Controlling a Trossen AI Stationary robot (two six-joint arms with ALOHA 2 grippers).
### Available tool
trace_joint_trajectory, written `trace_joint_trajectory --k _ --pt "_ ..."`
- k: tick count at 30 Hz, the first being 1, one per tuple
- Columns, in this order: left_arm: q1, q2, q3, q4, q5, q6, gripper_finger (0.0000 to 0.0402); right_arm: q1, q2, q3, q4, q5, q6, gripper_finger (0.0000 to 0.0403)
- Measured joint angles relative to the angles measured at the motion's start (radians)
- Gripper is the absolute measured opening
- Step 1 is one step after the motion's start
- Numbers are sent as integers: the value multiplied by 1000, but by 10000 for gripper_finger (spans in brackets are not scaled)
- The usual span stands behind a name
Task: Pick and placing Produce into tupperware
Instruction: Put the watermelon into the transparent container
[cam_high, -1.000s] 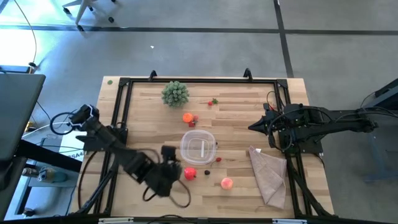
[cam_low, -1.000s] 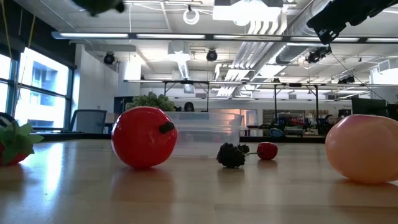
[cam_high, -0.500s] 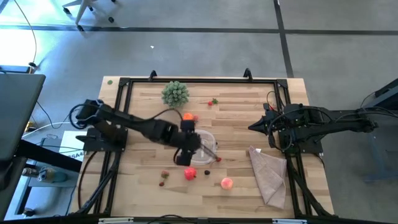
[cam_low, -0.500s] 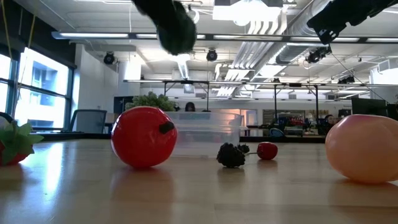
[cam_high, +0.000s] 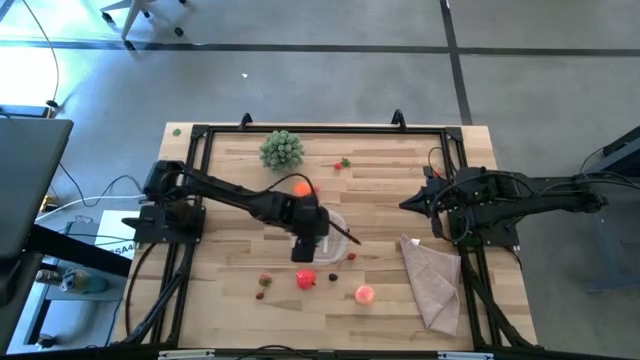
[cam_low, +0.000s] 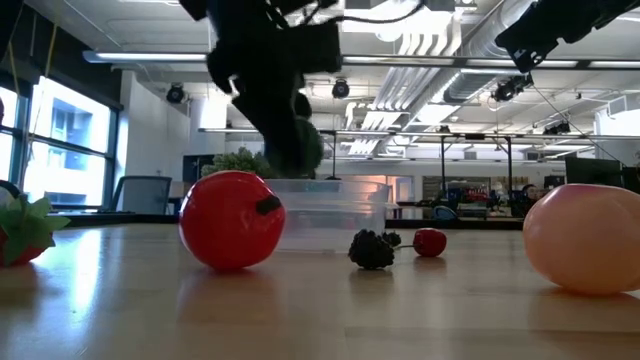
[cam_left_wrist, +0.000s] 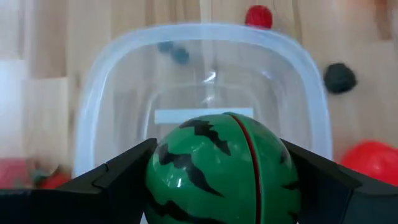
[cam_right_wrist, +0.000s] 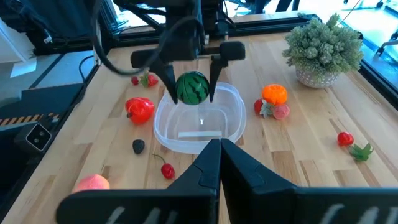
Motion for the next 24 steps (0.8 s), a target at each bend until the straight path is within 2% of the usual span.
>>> trace_joint_trajectory --k 11,24 --pt "0 94 -1 7 -9 -3 303 0 17 0 -5 0 0 0" --pt "0 94 -1 -6 -46 -12 303 0 24 0 -6 0 0 0"
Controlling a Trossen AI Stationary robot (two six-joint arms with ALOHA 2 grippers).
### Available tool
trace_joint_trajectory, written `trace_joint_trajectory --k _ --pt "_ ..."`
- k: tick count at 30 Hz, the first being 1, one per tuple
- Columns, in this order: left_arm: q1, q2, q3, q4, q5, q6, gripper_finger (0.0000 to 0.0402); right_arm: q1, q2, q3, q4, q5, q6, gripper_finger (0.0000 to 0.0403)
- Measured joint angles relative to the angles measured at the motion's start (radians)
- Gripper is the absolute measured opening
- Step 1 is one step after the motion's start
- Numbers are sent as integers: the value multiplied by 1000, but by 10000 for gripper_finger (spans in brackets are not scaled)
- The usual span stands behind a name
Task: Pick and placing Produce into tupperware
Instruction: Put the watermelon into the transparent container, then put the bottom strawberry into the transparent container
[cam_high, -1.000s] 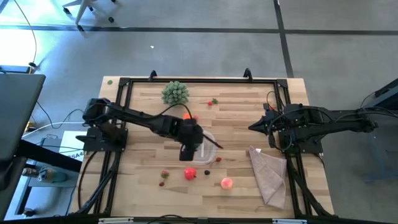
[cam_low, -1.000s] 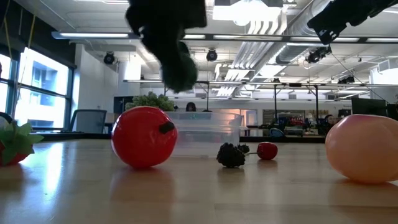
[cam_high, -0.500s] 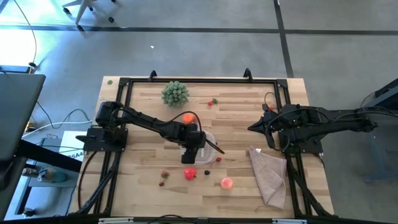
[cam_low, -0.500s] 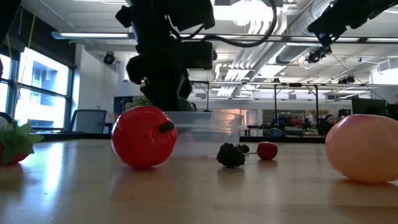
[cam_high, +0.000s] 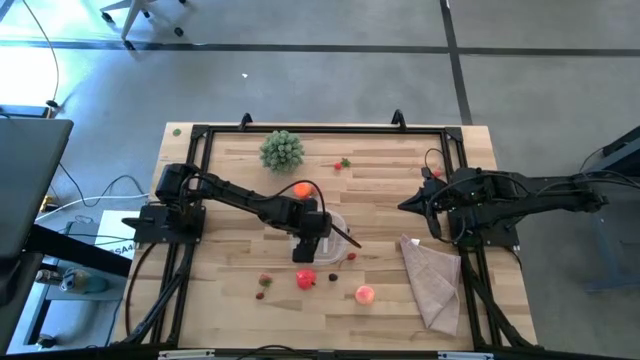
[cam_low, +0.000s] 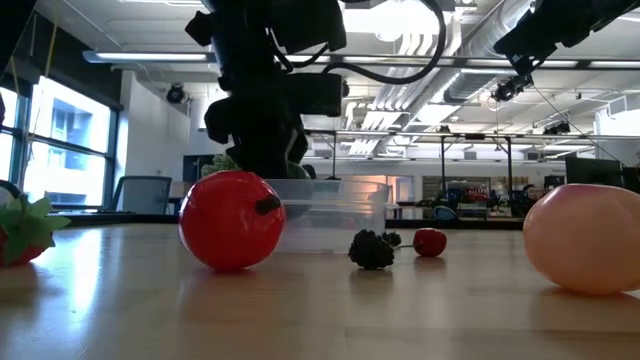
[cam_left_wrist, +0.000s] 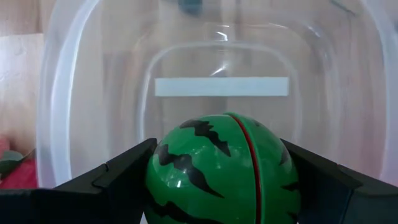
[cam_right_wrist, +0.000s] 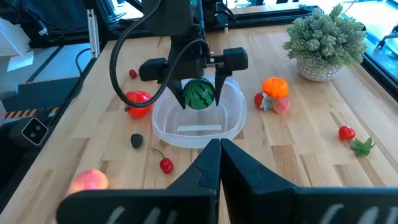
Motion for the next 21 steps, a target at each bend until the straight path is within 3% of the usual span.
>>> trace_joint_trajectory --k 10,21 --pt "0 0 0 -26 -7 0 307 0 0 0 0 0 0 0" --pt "0 0 0 -15 -4 -45 397 0 0 0 0 0 0 0"
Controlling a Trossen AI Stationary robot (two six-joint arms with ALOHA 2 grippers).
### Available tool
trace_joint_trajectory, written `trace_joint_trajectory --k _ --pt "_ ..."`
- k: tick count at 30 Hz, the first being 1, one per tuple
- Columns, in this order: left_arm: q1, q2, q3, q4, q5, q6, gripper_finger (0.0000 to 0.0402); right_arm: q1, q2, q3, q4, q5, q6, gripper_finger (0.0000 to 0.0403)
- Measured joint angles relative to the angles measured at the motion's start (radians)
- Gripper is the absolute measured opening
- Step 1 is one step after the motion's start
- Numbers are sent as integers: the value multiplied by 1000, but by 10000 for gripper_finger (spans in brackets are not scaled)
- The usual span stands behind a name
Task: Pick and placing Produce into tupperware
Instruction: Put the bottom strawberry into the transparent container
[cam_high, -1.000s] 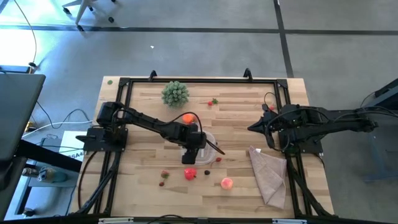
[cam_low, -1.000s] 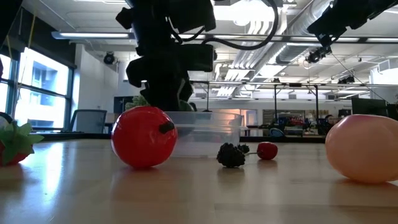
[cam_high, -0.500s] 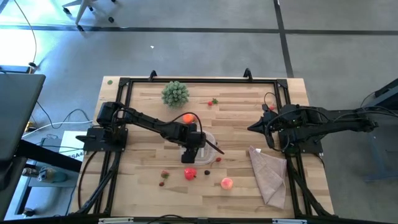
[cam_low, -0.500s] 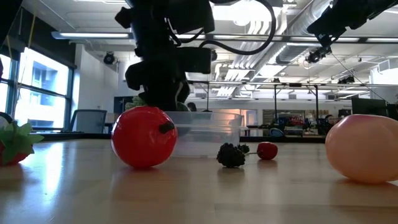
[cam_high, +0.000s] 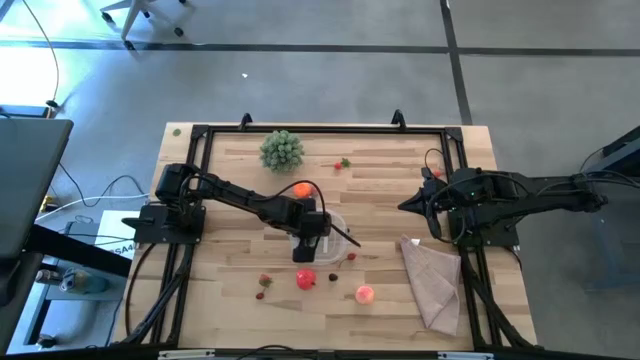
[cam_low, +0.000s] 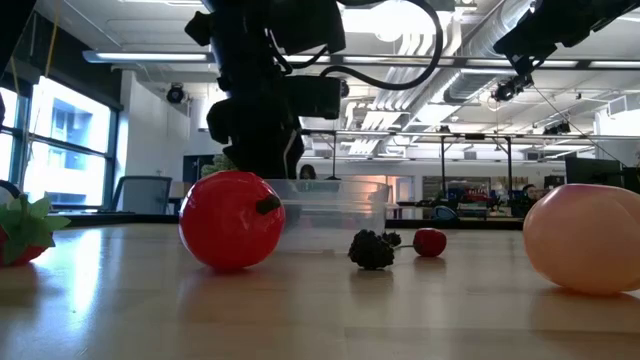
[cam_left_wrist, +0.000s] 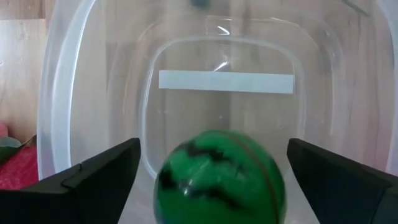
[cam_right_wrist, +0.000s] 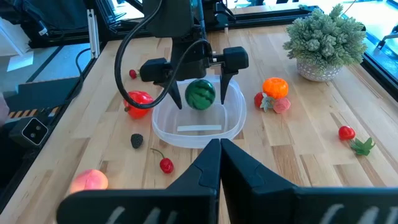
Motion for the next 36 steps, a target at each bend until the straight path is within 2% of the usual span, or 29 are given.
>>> trace_joint_trajectory --k 8,15,18,20,24,27,32,36 --pt "-2 -18 39 -59 -13 6 378 0 0 0 0 0 0 0" --pt "-48 -27 217 -273 -38 3 377 0 0 0 0 0 0 0" --pt "-103 -29 319 -417 -27 -54 377 0 0 0 0 0 0 0" --pt "-155 -29 400 -498 22 -125 376 0 0 0 0 0 0 0" --pt "-307 -31 522 -591 68 -241 376 0 0 0 0 0 0 0" --pt "-422 -31 554 -647 15 -291 376 0 0 0 0 0 0 0" --pt "-572 -30 532 -713 -186 -456 376 0 0 0 0 0 0 0" --pt "-647 -28 478 -732 -229 -578 376 0 0 0 0 0 0 0"
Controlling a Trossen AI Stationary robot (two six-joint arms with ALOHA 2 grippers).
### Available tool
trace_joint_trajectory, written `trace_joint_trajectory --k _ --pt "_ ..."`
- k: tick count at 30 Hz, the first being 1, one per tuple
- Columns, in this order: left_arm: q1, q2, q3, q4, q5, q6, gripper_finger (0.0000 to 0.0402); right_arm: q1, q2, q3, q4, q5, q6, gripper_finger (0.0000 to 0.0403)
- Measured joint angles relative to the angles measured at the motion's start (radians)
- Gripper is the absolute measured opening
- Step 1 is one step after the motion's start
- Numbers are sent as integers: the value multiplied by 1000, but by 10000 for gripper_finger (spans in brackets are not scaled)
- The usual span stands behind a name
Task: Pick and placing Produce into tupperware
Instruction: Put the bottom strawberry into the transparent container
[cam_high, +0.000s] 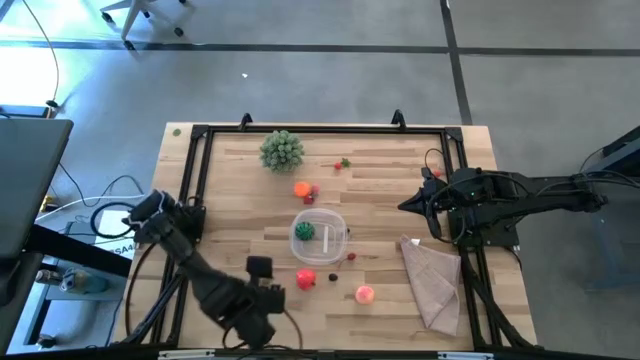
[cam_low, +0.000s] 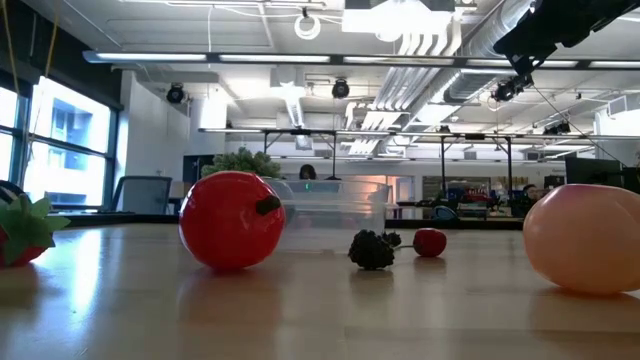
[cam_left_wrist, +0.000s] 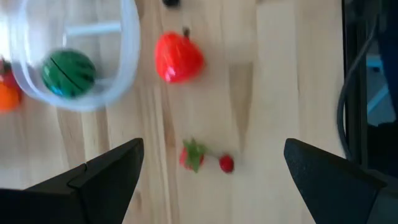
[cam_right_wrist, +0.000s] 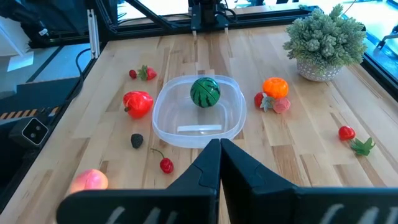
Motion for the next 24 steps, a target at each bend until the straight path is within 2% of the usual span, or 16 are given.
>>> trace_joint_trajectory --k 5,10,16,24 --pt "-52 0 -75 -1 -21 -87 376 0 0 0 0 0 0 0" --pt "-62 0 -168 63 -26 -154 376 0 0 0 0 0 0 0" --pt "-60 0 -237 155 -71 -135 376 0 0 0 0 0 0 0" --pt "-62 0 -252 235 -96 -66 376 0 0 0 0 0 0 0"
